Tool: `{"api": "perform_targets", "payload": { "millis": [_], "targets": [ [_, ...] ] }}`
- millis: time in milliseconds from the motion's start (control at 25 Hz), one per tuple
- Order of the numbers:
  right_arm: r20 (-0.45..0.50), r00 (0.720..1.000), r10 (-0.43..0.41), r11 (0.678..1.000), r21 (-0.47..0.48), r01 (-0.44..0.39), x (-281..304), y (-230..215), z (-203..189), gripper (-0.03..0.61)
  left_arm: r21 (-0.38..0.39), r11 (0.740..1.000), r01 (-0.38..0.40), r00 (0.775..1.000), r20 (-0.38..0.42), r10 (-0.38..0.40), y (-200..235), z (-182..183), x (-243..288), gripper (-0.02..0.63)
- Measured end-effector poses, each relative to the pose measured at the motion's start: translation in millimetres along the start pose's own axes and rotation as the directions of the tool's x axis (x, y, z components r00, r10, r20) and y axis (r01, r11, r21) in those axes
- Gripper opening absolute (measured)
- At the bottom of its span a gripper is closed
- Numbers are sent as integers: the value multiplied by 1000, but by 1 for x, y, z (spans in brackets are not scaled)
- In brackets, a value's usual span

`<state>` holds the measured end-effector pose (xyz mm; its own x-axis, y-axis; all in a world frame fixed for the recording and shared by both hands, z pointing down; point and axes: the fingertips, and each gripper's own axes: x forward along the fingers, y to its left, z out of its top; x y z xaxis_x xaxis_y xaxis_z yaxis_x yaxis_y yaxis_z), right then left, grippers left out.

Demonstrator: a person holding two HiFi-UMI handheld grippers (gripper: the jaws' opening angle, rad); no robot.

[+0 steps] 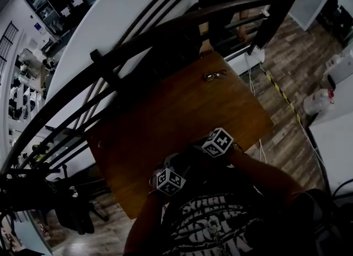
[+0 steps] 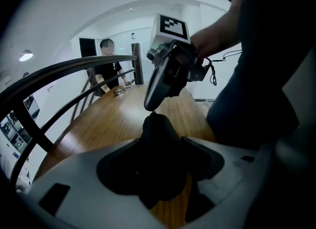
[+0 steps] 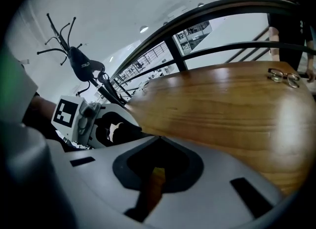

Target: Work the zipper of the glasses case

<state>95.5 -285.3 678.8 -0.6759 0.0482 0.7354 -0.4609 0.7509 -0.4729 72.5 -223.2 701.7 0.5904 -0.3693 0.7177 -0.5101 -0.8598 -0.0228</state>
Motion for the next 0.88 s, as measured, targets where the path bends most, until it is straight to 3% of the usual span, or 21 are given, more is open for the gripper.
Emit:
{"api": "perform_targets", "payload": {
  "millis": [240,560,880],
  "targets": [
    [-19,999,-40,999,-19,39,2,-34,-12,0,-29,1000,-9,1000,19,10,1,0,4,268],
    [-56,998,-29,1000,9,30,19,-67,-44,2,-74,997,10,1000,15,-8,-6,5,20,268],
    [-4,999,-53,997,62,53,31,-79,-41,21,-211,975,65,993,114,-42,4,-4,22,275]
  ]
}}
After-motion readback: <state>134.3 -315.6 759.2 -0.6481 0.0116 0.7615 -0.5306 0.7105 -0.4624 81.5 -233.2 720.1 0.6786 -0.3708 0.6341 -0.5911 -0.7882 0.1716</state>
